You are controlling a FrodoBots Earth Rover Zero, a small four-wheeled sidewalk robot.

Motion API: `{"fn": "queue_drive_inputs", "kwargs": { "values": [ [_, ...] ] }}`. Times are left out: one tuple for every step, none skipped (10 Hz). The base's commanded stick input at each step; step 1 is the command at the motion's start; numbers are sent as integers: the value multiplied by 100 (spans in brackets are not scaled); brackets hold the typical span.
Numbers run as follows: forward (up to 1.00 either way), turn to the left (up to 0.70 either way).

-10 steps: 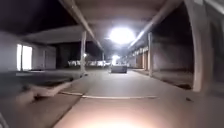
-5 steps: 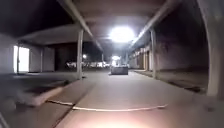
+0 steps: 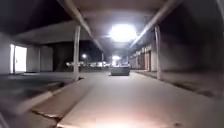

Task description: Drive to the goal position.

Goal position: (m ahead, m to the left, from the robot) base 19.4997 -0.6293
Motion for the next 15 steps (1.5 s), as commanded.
{"fn": "queue_drive_inputs", "kwargs": {
  "values": [
    [100, 11],
    [100, 7],
    [100, 4],
    [100, 3],
    [100, 3],
    [100, 3],
    [100, 3],
    [100, 3],
    [100, 3],
    [100, 3],
    [100, 4],
    [100, 7],
    [100, 13],
    [100, 19],
    [100, 20]
  ]
}}
